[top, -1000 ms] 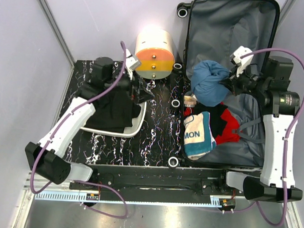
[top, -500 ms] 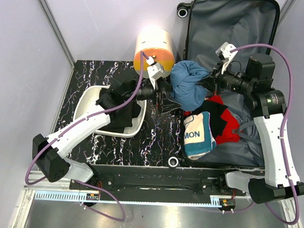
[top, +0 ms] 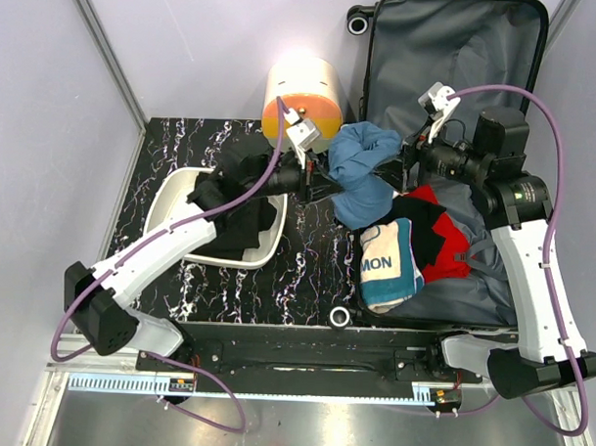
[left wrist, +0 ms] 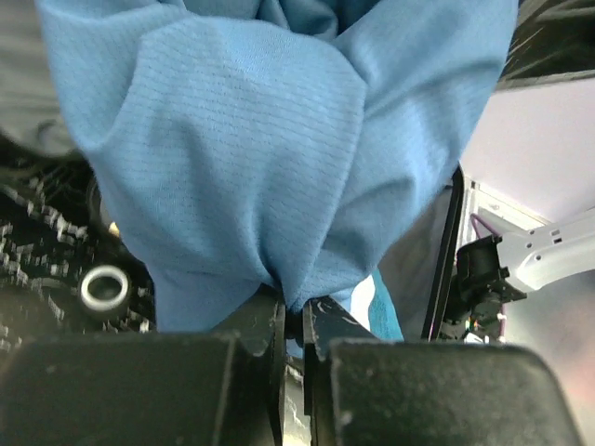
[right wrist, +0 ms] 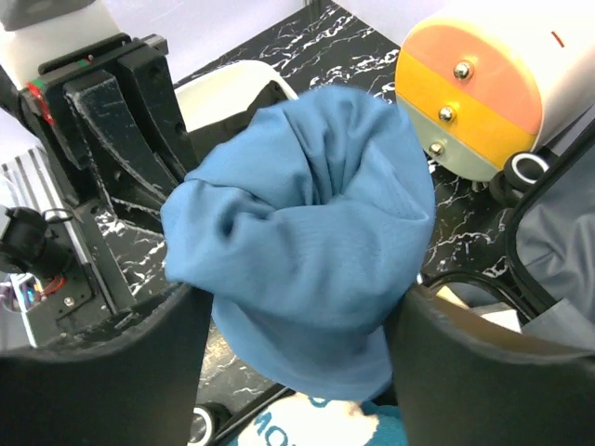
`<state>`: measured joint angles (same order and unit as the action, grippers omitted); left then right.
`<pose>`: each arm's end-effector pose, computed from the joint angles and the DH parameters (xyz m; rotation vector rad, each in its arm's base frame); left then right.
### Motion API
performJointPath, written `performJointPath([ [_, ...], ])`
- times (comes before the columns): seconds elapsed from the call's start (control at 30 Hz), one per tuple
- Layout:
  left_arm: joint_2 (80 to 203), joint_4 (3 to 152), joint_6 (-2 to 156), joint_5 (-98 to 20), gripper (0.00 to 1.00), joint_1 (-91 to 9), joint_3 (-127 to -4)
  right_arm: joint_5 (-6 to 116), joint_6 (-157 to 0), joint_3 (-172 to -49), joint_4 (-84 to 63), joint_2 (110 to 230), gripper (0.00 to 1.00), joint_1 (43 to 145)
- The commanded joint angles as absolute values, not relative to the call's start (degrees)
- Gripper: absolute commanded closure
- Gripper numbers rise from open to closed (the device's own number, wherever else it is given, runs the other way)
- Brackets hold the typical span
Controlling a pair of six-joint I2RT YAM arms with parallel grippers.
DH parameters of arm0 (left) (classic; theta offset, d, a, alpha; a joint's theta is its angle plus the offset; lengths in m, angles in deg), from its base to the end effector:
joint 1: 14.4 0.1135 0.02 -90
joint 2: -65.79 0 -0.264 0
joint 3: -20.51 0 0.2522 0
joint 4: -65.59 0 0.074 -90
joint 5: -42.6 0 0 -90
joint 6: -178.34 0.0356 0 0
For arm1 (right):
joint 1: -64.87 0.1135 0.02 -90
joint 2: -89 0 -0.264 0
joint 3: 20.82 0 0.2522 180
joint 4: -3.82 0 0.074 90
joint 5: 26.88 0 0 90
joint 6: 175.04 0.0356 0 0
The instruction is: Open, take out, and arrange the luggage
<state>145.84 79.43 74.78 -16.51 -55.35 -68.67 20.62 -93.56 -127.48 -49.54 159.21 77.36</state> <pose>0.2354 -0.2285 0.4050 0.8332 1.5689 -1.1490 0.2188 0.0731 0.4826 -0.8273 1.6533 0.7360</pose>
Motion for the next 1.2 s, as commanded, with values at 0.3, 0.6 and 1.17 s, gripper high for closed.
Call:
performJointPath([
  [0.3, 136.97, 133.47, 98.34, -18.38, 1.00, -17.96, -74.11, 31.57, -95.76, -126.08, -50.28, 158.17, 0.00, 78.14],
  [0.6, 143.56, 135.88, 109.70, -25.69, 1.00, 0.88, -75.43, 32.54, -99.19, -121.77, -52.74, 155.53, 0.00, 78.14],
  [1.17, 167.65, 129.63, 112.60, -31.23, 0.65, -0.43, -79.56, 37.02, -102.35, -122.73, -65.47, 159.47, 0.00, 78.14],
])
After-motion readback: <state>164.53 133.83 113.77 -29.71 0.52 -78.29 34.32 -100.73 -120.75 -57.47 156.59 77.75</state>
